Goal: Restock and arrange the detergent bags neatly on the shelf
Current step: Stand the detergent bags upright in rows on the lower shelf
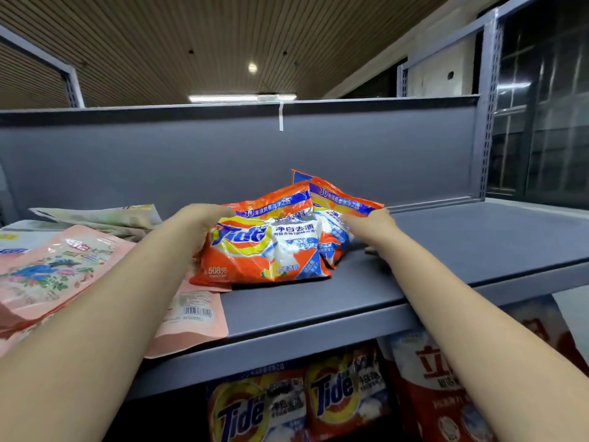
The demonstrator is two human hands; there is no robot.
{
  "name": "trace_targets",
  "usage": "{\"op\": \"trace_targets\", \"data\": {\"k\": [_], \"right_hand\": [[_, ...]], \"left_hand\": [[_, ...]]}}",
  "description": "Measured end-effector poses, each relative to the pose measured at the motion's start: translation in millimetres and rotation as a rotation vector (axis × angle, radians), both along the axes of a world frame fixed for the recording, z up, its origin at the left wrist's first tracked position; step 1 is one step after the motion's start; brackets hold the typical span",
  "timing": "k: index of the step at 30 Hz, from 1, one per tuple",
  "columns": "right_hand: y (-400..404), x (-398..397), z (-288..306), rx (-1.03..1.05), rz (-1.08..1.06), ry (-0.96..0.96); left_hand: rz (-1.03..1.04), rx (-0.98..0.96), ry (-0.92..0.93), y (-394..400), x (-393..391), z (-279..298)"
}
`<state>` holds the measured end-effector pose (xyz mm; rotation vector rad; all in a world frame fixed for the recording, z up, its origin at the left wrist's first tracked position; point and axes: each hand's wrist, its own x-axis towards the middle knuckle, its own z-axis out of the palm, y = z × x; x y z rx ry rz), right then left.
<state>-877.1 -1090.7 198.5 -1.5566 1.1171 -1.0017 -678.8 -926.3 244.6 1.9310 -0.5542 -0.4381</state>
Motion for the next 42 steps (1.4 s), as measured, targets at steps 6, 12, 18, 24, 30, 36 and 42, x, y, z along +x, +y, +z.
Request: {"op": "trace_targets", "data": {"k": [6, 12, 18, 24, 30, 36, 42], "right_hand": [[-7.2, 13.0, 1.4, 0.37, 0.044, -0.556], [10.5, 25.7, 9.8, 0.312, 0.098, -0.746], [49.0, 9.6, 22.0, -0.057, -0.156, -0.715], [78.1, -47.2, 14.8, -0.437, -0.391, -0.482], [86.7, -104.3, 3.0, -0.561, -0.475, -0.531], [89.3, -148.7, -5.1, -0.595, -0.42, -0.677], [97.3, -169.9, -46.1, -0.552, -0.274, -0.671]], "left_hand": [[-0.007, -0.017, 0.198, 8.7, -10.8, 0.1], [0.077, -0.309, 0.151, 5.8, -22.0, -13.1], [0.28, -0.447, -0.253, 9.1, -43.2, -21.9], [0.446, -0.544, -0.494, 32.3, -92.8, -24.3], [0.559, -0.707, -0.584, 54.1, -135.7, -41.6], [0.59, -0.869, -0.647, 83.4, -177.4, -58.2], [0.629, -0.789, -0.6, 107.4, -195.3, -121.5]]}}
